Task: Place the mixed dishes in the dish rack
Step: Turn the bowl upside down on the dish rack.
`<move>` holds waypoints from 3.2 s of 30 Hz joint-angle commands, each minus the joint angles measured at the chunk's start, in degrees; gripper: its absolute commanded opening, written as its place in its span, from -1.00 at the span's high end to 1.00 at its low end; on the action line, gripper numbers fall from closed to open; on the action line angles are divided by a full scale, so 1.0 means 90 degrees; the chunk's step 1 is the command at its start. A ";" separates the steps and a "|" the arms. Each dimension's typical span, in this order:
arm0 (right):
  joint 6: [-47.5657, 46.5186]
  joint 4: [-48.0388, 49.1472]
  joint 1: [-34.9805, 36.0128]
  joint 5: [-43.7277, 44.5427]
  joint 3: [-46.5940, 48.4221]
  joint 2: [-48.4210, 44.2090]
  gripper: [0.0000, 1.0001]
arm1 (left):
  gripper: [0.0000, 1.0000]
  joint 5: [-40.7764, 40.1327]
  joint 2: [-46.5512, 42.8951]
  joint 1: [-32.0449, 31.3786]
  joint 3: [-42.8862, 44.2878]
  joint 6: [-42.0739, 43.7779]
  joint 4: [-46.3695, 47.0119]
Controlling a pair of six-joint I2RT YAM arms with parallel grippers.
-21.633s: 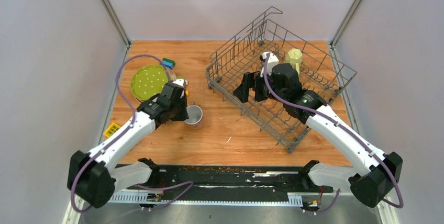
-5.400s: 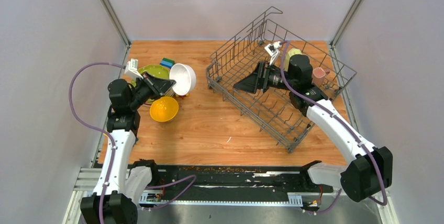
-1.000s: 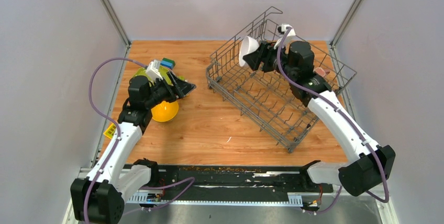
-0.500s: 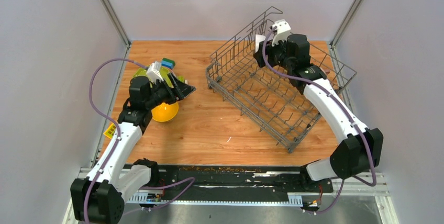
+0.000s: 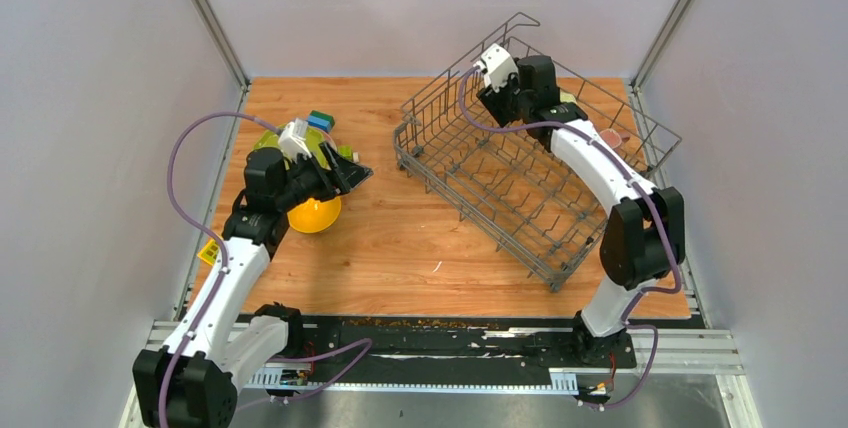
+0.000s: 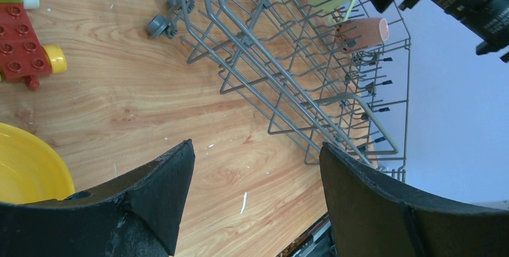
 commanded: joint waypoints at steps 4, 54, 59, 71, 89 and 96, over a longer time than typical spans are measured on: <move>-0.1339 0.0163 -0.0321 -0.0034 0.0836 0.0629 0.61 | -0.65 -0.0004 -0.0248 -0.0009 0.0181 0.0135 0.0020; -0.4259 -0.0128 -0.0831 -0.1493 0.2409 0.2832 -0.33 | -0.64 -0.0111 -0.0640 0.0079 0.0421 0.0705 -0.0701; -0.4218 -0.0125 -0.0832 -0.1485 0.2423 0.2836 -0.37 | -0.64 -0.0096 -0.0654 0.0086 0.0423 0.0684 -0.0699; -0.3892 -0.0075 -0.0829 -0.1357 0.2486 0.2804 -0.44 | -0.64 -0.0088 -0.0632 0.0127 0.0457 0.0704 -0.0782; -0.2768 -0.0094 -0.0826 -0.1064 0.2904 0.2538 -0.49 | -0.65 -0.0139 -0.0673 0.0136 0.0428 0.0665 -0.0817; -0.0414 -0.0079 -0.0779 -0.1136 0.3544 0.2447 -0.55 | -0.70 -0.0367 -0.0683 0.0133 0.0416 0.0666 -0.0865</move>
